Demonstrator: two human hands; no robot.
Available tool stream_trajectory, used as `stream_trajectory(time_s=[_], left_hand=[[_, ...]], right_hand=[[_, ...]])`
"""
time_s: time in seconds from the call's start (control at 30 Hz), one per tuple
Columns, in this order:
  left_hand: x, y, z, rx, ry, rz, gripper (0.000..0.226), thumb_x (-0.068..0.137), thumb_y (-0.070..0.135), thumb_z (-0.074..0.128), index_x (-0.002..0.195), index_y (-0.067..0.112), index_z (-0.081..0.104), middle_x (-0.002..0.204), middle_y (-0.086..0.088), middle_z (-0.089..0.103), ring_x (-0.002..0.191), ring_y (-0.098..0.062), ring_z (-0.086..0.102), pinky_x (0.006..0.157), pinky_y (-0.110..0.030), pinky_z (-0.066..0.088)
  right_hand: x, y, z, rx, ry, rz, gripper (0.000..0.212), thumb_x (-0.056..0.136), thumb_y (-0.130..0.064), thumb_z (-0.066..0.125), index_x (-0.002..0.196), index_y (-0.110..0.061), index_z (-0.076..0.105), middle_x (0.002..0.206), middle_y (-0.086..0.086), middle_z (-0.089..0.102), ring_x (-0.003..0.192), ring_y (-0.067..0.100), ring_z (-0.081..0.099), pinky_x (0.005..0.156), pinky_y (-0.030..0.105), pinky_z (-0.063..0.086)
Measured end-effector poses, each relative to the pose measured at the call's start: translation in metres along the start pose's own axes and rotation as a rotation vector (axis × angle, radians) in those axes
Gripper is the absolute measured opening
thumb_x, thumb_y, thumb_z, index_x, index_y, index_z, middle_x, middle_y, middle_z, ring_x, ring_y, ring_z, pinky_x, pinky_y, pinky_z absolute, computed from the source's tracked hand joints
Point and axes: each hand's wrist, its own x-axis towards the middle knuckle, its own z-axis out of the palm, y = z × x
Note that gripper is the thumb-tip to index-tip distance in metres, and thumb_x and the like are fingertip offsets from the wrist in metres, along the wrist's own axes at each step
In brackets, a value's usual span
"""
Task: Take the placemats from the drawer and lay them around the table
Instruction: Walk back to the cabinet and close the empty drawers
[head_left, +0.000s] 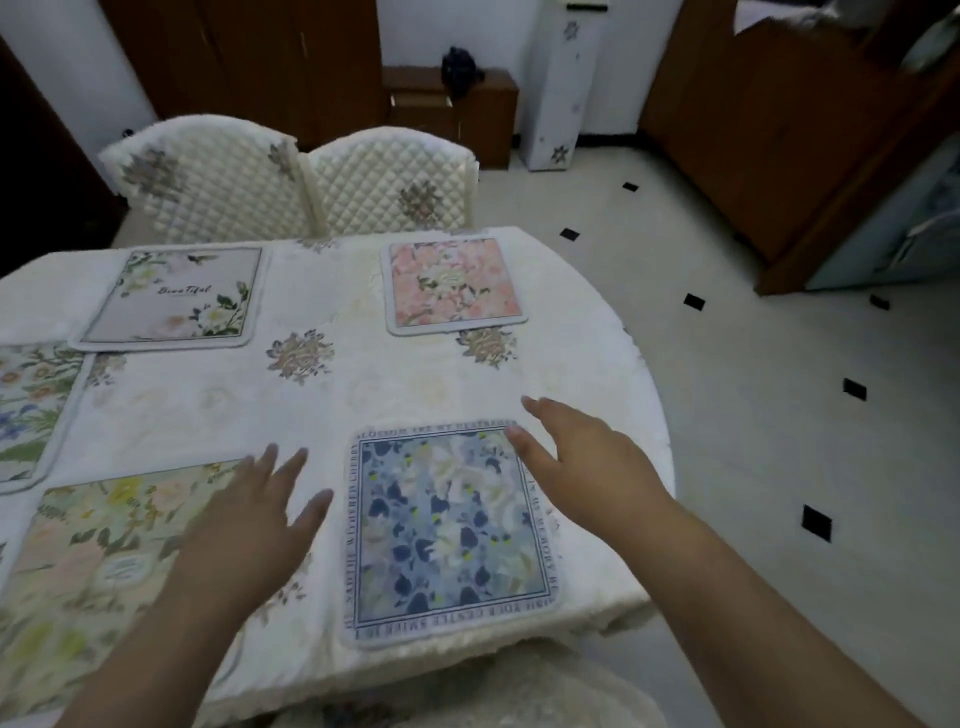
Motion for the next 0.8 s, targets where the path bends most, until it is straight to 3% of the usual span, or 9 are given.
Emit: stream_trajectory(time_s=[0.17,0.27,0.37,0.53,0.8], left_hand=[[-0.029,0.135,-0.04,-0.041,0.123,0.15,0.071,0.097,0.068,0.022,0.161,0.04,0.01,0.17,0.01,-0.003,0.156,-0.013,-0.006,0.126,-0.042,0.009],[-0.05,0.194,-0.055,-0.068,0.167,0.177,0.069,0.097,0.069,0.021,0.16,0.042,0.009,0.169,0.014,-0.003,0.155,-0.009,-0.005,0.126,-0.04,0.012],[-0.069,0.238,-0.065,-0.084,0.206,0.164,0.068,0.097,0.068,0.022,0.16,0.044,0.01,0.168,0.017,-0.001,0.155,-0.006,-0.002,0.124,-0.039,0.015],[-0.091,0.282,-0.081,-0.086,0.24,0.161,0.067,0.096,0.068,0.022,0.159,0.046,0.013,0.168,0.019,0.006,0.154,-0.006,0.01,0.122,-0.038,0.019],[-0.095,0.306,-0.095,0.028,0.255,0.243,0.067,0.097,0.068,0.018,0.159,0.042,0.02,0.168,0.016,0.008,0.155,-0.008,0.008,0.123,-0.04,0.018]], right_hand=[[0.0,0.06,-0.055,0.016,0.054,-0.02,0.067,0.096,-0.072,0.024,0.155,-0.039,0.029,0.162,-0.015,0.03,0.139,0.009,0.042,0.113,0.036,0.034],[-0.002,0.092,-0.089,-0.018,0.067,-0.06,0.067,0.097,-0.07,0.025,0.156,-0.038,0.025,0.163,-0.014,0.027,0.147,0.009,0.031,0.114,0.036,0.029],[-0.008,0.12,-0.12,-0.045,0.087,-0.081,0.067,0.097,-0.069,0.024,0.156,-0.038,0.025,0.162,-0.015,0.027,0.146,0.01,0.031,0.113,0.038,0.03],[-0.023,0.153,-0.156,-0.053,0.106,-0.074,0.066,0.098,-0.066,0.029,0.157,-0.036,0.024,0.161,-0.018,0.029,0.145,0.01,0.032,0.112,0.039,0.032],[-0.045,0.169,-0.176,-0.092,0.187,-0.023,0.066,0.098,-0.066,0.032,0.156,-0.035,0.024,0.159,-0.017,0.032,0.142,0.013,0.037,0.109,0.04,0.035]])
